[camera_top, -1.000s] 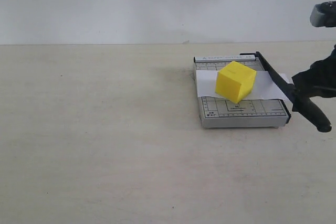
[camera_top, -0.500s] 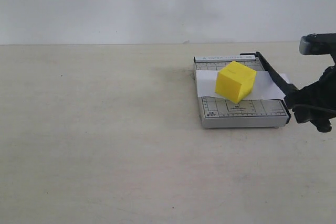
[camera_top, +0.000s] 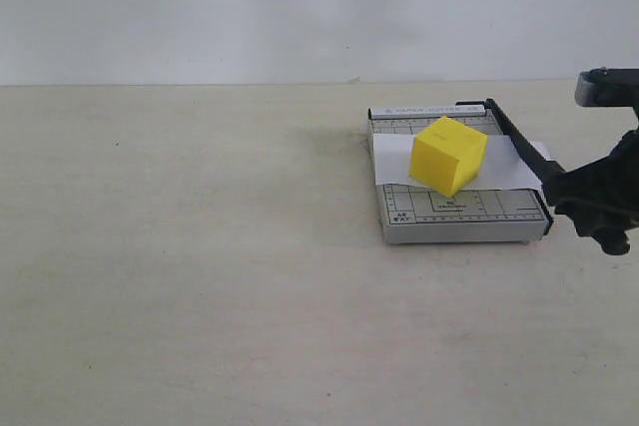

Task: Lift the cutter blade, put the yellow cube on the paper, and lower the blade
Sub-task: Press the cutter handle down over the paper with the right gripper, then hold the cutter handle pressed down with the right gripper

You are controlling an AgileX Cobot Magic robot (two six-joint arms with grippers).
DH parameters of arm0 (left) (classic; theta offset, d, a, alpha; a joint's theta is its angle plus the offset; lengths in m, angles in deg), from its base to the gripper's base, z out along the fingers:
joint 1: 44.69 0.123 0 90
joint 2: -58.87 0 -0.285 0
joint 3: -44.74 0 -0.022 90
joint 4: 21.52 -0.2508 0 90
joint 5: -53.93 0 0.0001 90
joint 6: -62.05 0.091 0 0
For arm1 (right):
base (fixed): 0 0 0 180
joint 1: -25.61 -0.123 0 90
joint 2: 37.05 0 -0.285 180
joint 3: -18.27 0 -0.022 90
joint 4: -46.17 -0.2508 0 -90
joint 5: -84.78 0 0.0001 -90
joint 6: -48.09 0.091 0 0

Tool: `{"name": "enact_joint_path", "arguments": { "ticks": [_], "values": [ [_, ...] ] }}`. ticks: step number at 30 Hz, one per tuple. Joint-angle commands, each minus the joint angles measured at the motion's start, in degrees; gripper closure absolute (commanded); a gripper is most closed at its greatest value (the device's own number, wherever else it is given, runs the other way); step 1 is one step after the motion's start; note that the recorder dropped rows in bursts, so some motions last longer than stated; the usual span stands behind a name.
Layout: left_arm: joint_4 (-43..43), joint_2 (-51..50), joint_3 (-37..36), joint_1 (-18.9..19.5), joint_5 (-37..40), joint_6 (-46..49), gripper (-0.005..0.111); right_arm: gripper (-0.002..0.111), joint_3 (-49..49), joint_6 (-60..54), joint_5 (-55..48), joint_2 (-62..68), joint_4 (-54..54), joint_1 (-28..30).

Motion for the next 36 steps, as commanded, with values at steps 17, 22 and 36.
{"name": "enact_joint_path", "arguments": {
  "ticks": [17,22,36],
  "values": [
    [-0.3,0.2,-0.2,-0.2,0.0,-0.5,0.102,0.108,-0.2,-1.5,1.3,7.0,-0.8,0.0],
    [-0.3,0.2,-0.2,-0.2,0.0,-0.5,0.102,0.108,-0.2,-1.6,1.4,7.0,-0.8,0.0],
    [-0.3,0.2,-0.2,-0.2,0.0,-0.5,0.102,0.108,-0.2,-3.3,1.6,7.0,-1.4,0.0]
  ]
}}
